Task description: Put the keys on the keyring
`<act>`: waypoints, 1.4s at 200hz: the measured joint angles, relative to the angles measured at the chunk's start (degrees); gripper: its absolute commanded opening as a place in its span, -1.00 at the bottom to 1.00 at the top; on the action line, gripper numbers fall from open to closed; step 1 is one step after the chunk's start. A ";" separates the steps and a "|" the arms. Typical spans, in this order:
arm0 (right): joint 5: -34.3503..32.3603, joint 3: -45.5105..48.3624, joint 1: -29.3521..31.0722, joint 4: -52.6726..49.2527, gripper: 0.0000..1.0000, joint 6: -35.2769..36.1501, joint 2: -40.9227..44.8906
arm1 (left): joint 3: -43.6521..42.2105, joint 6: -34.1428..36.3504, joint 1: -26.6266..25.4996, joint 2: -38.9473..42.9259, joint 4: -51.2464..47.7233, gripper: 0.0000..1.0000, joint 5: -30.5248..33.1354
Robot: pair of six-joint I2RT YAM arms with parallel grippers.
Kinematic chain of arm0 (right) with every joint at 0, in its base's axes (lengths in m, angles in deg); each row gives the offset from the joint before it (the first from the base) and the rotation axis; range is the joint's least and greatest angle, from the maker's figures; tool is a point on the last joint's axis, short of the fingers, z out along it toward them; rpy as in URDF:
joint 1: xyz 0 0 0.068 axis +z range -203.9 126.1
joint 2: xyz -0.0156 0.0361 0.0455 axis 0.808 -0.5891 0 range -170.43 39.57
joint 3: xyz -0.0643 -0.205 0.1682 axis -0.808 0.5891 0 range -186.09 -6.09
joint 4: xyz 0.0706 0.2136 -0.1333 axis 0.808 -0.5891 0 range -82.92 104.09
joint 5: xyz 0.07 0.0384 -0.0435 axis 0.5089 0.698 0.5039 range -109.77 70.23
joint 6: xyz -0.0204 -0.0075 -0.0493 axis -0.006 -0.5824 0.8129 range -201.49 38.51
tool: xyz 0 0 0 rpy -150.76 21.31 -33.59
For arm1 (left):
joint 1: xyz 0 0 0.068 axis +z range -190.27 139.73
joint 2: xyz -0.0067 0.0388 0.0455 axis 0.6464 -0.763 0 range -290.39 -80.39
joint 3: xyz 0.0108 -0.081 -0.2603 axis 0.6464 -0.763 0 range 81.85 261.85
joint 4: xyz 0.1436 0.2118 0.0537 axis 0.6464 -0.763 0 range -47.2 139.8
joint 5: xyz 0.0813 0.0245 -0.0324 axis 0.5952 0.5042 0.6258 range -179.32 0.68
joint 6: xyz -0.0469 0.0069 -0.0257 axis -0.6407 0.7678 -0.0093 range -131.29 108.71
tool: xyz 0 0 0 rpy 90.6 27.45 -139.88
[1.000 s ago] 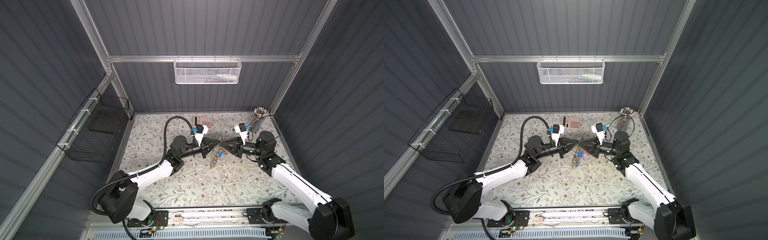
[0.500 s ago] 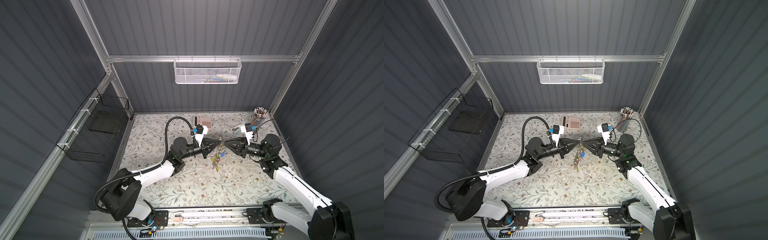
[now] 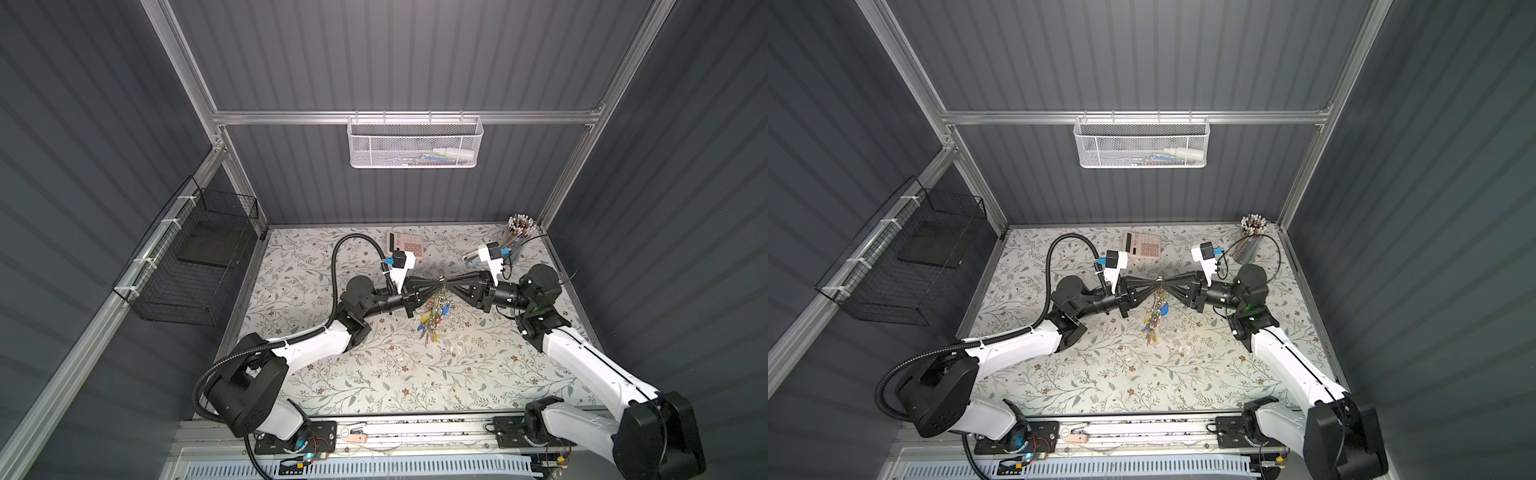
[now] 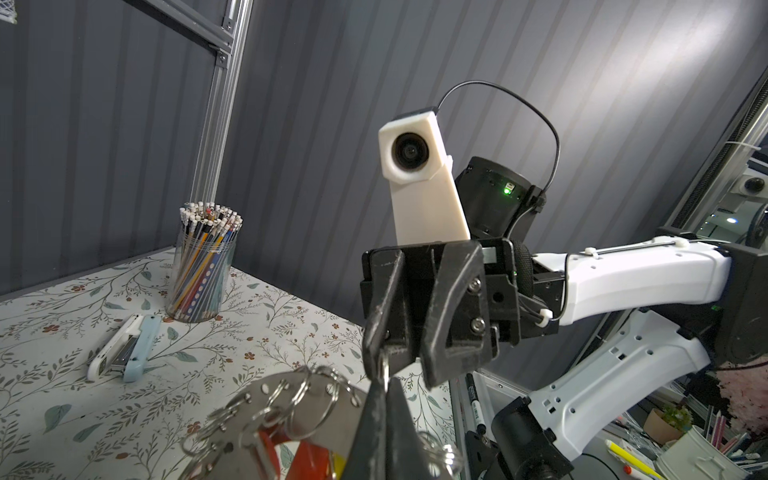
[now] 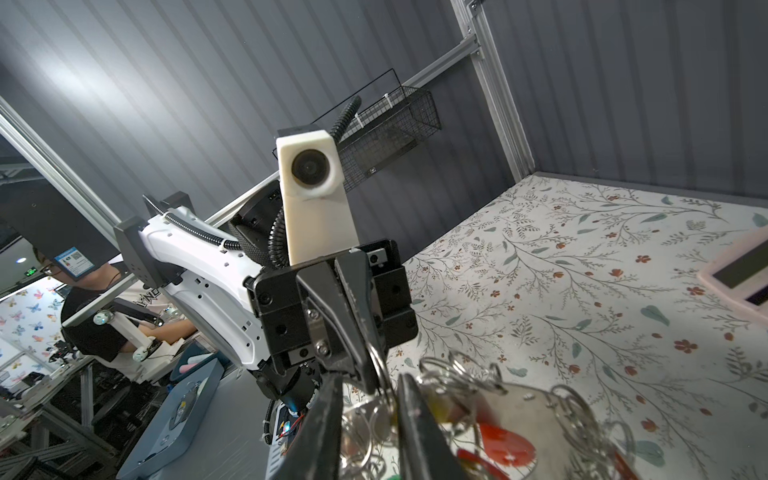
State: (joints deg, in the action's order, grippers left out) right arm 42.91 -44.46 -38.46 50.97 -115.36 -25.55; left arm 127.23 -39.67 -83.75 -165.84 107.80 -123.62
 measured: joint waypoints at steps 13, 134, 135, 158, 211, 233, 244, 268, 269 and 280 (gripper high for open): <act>0.20 0.00 0.15 -0.04 -0.54 -0.13 -0.44 | -0.13 -0.39 0.00 -0.35 0.48 -1.00 -0.20; 0.22 0.00 0.42 0.33 -1.00 0.92 -0.76 | -0.13 -1.68 0.07 -1.36 2.38 -1.00 -0.39; 0.20 0.00 0.42 0.31 -1.00 0.92 -0.76 | -0.13 -1.68 0.07 -1.36 2.34 -1.00 -0.39; 0.17 0.00 0.42 -0.57 -1.00 1.44 -0.83 | -0.13 -0.66 0.07 -0.81 0.28 -0.73 -0.33; -0.39 -1.27 0.70 -9.90 -1.00 6.71 -0.68 | 2.05 9.03 0.94 4.85 -19.56 -0.12 -0.02; -1.29 -3.13 0.81 -15.67 -1.00 11.13 -0.68 | 6.03 16.87 1.27 7.72 -33.62 -0.03 -0.37; -1.51 -3.96 0.85 -18.25 -1.00 13.22 -0.66 | 8.85 20.59 1.60 8.37 -40.37 0.03 -0.44; -1.73 -5.18 0.92 -23.39 -1.00 17.46 -0.66 | 13.20 28.96 2.89 10.03 -53.09 0.07 -1.05; -1.73 -5.18 0.92 -23.50 -1.00 17.53 -0.66 | 13.31 29.18 2.93 10.05 -53.44 0.07 -1.07; -1.75 -5.44 1.11 -24.98 -1.00 18.73 -0.66 | 15.47 33.03 3.63 10.25 -59.04 0.06 -1.57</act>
State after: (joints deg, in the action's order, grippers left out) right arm 41.16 -49.90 -37.35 25.99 -96.63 -26.21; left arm 142.71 -6.64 -80.12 -155.58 48.76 -125.20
